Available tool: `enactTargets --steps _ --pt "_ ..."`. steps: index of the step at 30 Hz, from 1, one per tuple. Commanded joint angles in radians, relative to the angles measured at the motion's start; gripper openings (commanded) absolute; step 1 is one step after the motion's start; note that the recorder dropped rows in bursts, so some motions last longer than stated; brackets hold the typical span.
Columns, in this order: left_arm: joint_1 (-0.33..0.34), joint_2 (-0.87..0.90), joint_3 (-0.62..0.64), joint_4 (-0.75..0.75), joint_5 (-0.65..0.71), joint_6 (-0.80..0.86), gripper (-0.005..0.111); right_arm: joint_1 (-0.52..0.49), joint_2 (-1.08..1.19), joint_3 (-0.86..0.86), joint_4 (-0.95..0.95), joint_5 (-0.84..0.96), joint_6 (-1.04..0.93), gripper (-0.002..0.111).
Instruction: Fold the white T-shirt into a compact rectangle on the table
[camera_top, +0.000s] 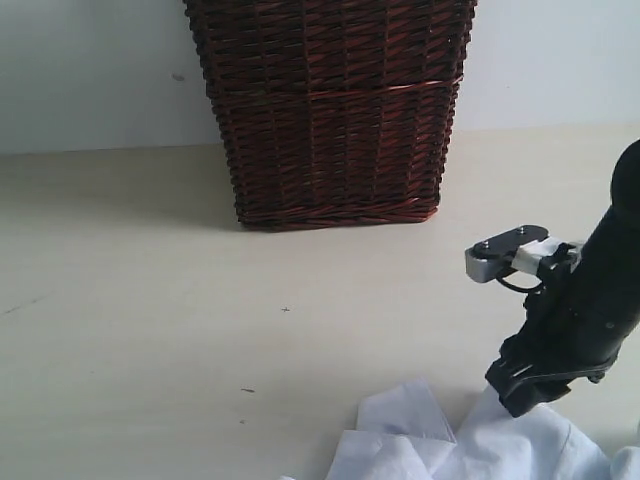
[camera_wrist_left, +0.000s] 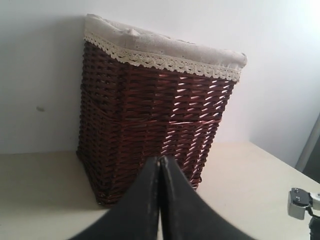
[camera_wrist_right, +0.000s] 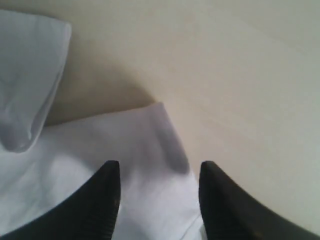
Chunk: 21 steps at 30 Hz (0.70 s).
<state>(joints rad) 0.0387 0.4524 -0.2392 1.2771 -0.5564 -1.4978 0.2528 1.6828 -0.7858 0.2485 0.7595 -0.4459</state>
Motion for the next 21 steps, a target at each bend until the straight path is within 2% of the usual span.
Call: enactTargets --steps 1,3,7,11,17,21 --pt "-0.002 0.003 0.003 0.005 -0.006 -0.02 0.0 0.003 0.076 0.0 -0.014 -0.033 0.005 0.047" --pt "-0.002 0.003 0.003 0.005 -0.006 -0.02 0.0 0.003 0.093 -0.001 -0.015 -0.029 0.003 0.036" --pt "-0.002 0.003 0.003 0.012 -0.006 -0.02 0.0 0.003 0.098 -0.061 -0.039 0.064 -0.005 0.0" --pt "-0.002 0.003 0.003 0.019 -0.006 -0.024 0.0 0.003 0.051 -0.152 -0.09 0.24 -0.005 0.0" --pt "-0.002 0.003 0.003 0.019 -0.006 -0.024 0.0 0.003 -0.17 -0.255 -0.335 0.255 0.166 0.0" --pt "-0.002 0.003 0.003 0.019 -0.006 -0.024 0.0 0.003 -0.333 -0.373 -0.303 0.239 0.18 0.0"
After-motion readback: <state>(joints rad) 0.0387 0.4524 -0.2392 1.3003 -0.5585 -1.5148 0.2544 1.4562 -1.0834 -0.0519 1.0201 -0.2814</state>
